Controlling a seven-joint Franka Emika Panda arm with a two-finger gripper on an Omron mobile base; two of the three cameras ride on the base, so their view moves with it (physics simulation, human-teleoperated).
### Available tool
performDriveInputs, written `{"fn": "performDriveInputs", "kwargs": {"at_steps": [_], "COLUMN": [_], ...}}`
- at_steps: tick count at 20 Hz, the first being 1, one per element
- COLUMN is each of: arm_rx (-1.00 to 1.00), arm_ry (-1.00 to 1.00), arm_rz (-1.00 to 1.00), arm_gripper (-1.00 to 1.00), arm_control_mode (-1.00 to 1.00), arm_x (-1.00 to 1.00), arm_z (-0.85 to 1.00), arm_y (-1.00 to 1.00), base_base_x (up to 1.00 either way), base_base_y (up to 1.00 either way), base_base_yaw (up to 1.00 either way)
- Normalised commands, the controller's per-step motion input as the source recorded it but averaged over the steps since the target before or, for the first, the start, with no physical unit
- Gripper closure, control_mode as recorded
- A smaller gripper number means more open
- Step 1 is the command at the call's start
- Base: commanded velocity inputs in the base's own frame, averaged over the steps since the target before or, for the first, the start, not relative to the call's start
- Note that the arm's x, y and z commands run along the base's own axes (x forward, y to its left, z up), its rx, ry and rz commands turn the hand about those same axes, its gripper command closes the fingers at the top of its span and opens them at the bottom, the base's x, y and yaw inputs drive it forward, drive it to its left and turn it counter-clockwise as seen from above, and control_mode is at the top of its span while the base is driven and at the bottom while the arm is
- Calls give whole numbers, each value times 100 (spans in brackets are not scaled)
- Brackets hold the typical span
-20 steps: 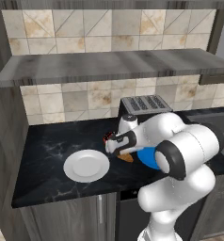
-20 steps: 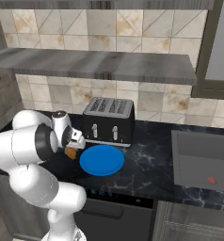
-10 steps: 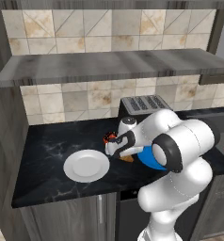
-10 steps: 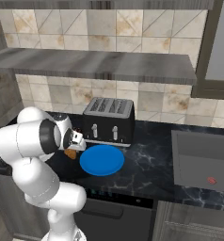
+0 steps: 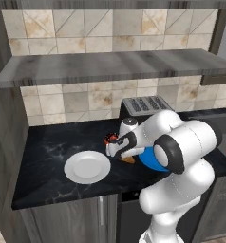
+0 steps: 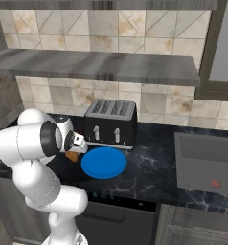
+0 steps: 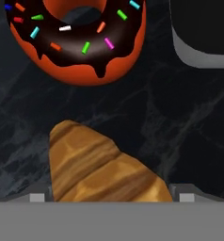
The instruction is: Place the pastries on the plates.
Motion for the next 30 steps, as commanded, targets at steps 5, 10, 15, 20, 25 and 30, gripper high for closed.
{"fn": "performDriveInputs", "kwargs": {"at_steps": [5, 10, 15, 20, 25, 30], "arm_rx": [0, 0, 0, -2, 0, 0], "arm_ry": [0, 0, 0, 0, 0, 0], "arm_rz": [0, 0, 0, -3, -2, -3], "arm_gripper": [100, 100, 100, 100, 100, 100], "arm_control_mode": [-100, -100, -100, -100, -100, -100], "arm_x": [-7, -33, -40, -28, -10, -22], "arm_z": [9, 40, 36, 37, 40, 21], "arm_y": [0, 0, -3, -46, -64, -70], "base_base_x": [0, 0, 0, 0, 0, 0], "base_base_y": [0, 0, 0, 0, 0, 0], "base_base_yaw": [0, 0, 0, 0, 0, 0]}}
